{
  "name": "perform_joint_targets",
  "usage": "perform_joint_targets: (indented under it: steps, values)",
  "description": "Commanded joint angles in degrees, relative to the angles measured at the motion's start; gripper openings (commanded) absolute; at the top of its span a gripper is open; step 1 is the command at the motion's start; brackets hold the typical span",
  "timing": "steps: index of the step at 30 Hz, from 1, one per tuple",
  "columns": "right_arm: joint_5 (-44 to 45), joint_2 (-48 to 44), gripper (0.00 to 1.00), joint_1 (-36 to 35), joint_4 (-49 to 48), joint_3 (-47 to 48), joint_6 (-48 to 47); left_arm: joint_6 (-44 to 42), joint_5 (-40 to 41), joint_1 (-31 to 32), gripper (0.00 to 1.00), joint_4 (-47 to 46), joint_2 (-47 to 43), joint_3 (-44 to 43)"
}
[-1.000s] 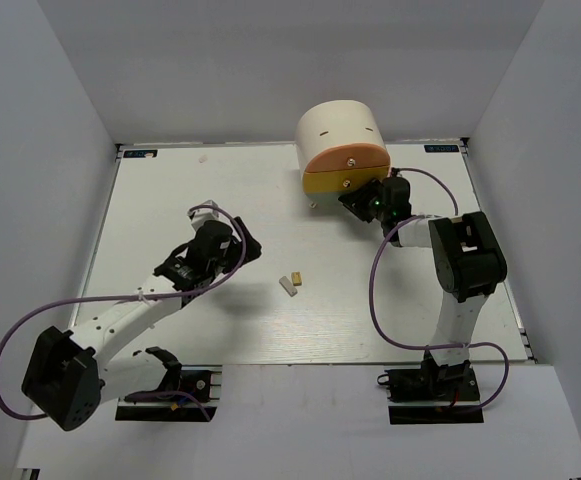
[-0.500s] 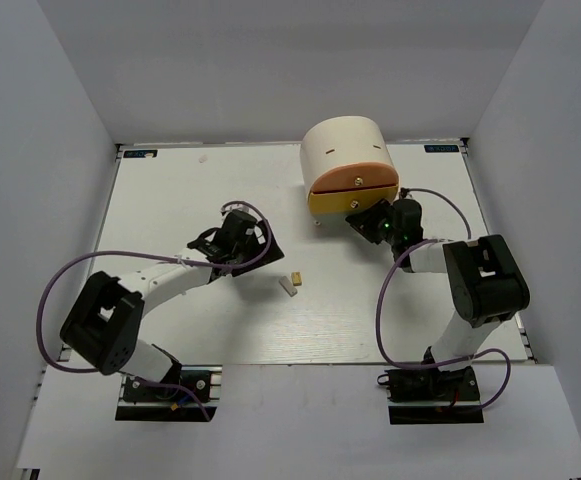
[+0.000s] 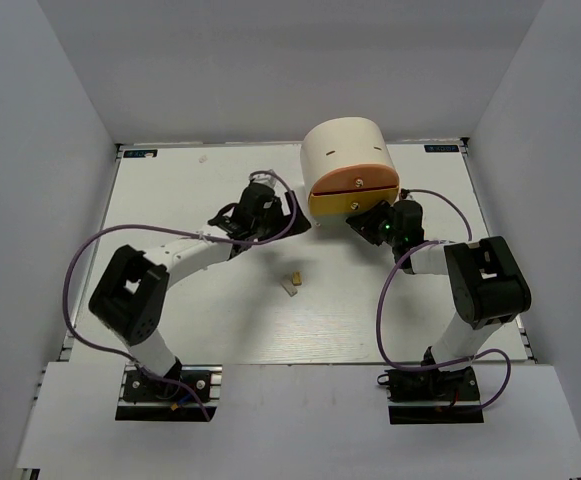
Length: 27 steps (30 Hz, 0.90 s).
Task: Sort the stationery into containers
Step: Open the drawer
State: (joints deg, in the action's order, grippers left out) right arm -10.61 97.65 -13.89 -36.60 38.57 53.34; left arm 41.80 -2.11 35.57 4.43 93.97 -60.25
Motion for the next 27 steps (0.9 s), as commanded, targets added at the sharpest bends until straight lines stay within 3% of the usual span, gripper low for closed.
perform_joint_targets:
  steps: [1, 8, 27]
  values:
    - [-0.5, 0.2, 0.17, 0.1, -1.2, 0.6, -1.0, -3.8, -1.2, 0.6, 0.97, -4.0, 3.7, -5.4]
    - [-1.0, -0.4, 0.17, 0.2, -1.4, -0.2, -0.8, -5.3, -0.2, 1.1, 0.97, -4.0, 9.6, -12.3]
    - [-2.9, -3.7, 0.15, 0.2, -0.7, -3.3, 0.2, -3.6, 4.3, 1.6, 0.97, -4.7, 16.4, -19.8]
